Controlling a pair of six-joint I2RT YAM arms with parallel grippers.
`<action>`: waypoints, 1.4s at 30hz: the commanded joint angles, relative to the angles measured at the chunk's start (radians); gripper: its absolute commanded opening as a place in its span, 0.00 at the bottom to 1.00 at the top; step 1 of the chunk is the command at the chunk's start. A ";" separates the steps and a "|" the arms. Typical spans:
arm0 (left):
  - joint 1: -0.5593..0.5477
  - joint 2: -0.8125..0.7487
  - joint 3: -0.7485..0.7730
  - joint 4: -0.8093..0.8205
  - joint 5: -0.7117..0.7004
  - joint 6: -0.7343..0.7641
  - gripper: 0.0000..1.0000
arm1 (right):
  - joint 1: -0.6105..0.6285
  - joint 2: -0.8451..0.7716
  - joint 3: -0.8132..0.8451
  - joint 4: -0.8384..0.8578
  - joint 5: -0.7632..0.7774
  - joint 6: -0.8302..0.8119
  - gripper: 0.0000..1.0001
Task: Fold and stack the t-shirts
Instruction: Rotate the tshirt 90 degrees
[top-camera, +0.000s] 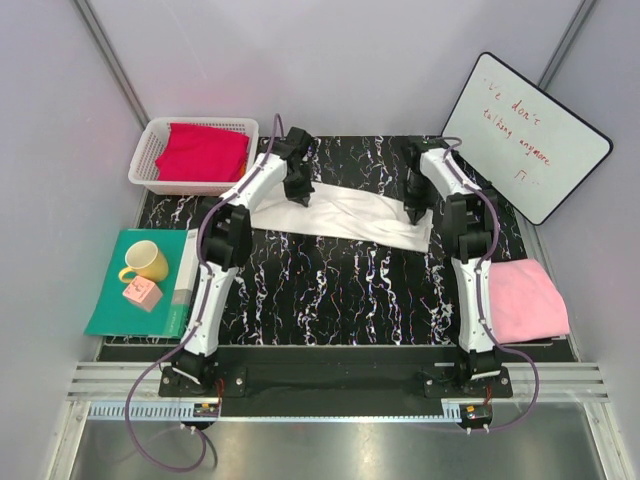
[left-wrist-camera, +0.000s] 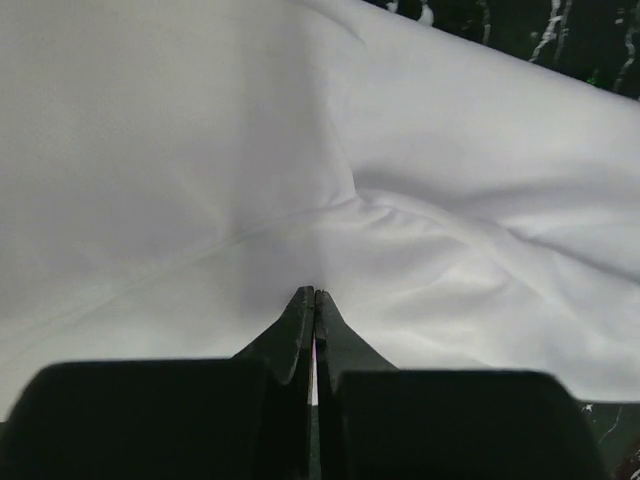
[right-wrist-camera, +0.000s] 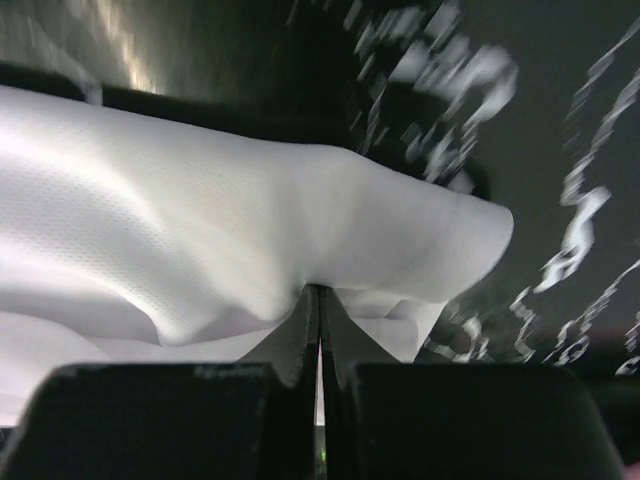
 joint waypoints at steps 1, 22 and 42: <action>0.010 0.039 0.043 -0.102 -0.034 -0.042 0.00 | 0.073 -0.067 -0.163 -0.068 -0.131 0.008 0.00; 0.007 -0.373 -0.342 0.016 -0.013 0.018 0.00 | 0.262 -0.333 -0.189 -0.054 -0.251 0.006 0.00; 0.021 -0.496 -0.447 -0.045 0.026 0.044 0.00 | 0.281 0.275 0.560 0.292 -0.564 0.117 0.00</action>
